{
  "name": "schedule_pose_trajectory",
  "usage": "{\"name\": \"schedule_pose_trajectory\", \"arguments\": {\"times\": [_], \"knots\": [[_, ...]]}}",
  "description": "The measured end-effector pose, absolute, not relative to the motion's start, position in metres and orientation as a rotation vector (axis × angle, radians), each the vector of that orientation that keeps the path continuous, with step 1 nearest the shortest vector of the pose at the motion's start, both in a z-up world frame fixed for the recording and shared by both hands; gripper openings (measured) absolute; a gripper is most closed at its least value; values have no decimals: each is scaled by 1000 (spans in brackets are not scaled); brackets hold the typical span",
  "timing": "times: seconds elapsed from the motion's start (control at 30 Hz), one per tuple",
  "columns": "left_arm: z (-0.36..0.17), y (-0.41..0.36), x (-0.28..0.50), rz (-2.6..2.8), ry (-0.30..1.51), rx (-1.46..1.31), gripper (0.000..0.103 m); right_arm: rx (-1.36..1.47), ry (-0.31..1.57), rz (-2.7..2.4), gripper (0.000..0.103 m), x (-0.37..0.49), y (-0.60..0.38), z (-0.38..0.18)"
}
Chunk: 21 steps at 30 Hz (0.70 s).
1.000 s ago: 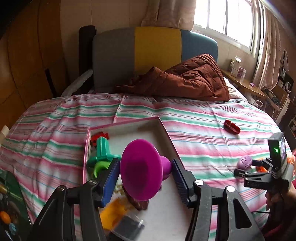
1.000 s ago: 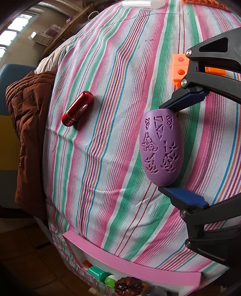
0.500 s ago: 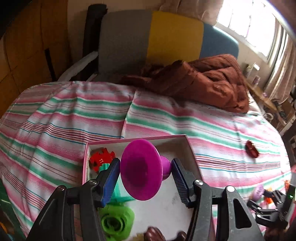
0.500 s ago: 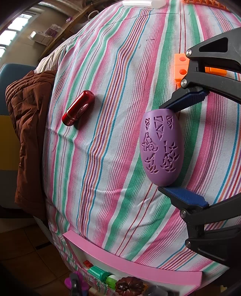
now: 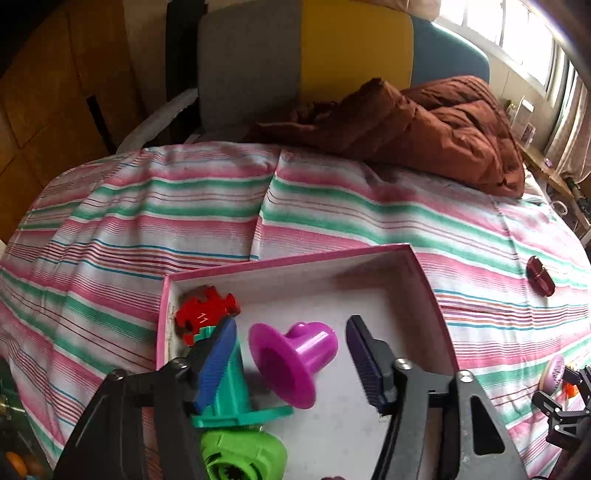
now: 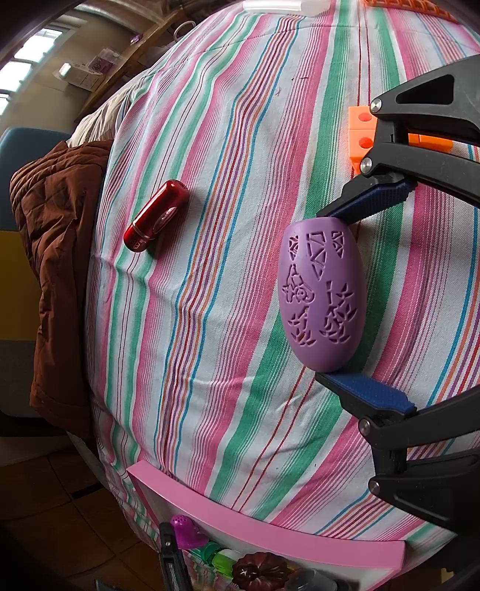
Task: Organize rigid objects
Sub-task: 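Lower the magenta cup into the tray and open the left gripper, then carry the patterned egg toward the tray with the right gripper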
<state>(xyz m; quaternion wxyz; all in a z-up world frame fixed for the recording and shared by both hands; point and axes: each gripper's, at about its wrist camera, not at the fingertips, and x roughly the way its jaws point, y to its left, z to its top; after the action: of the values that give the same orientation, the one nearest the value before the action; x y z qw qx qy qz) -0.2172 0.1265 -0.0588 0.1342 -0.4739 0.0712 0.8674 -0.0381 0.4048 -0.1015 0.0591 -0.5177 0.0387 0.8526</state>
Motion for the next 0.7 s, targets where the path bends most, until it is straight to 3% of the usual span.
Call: {"name": "schedule_pose_trajectory", "arguments": {"times": [0.7], "knots": [[12,108,-109,2663,188,-1072,69,-1562,106,2583,77,-40,406,-101]]}}
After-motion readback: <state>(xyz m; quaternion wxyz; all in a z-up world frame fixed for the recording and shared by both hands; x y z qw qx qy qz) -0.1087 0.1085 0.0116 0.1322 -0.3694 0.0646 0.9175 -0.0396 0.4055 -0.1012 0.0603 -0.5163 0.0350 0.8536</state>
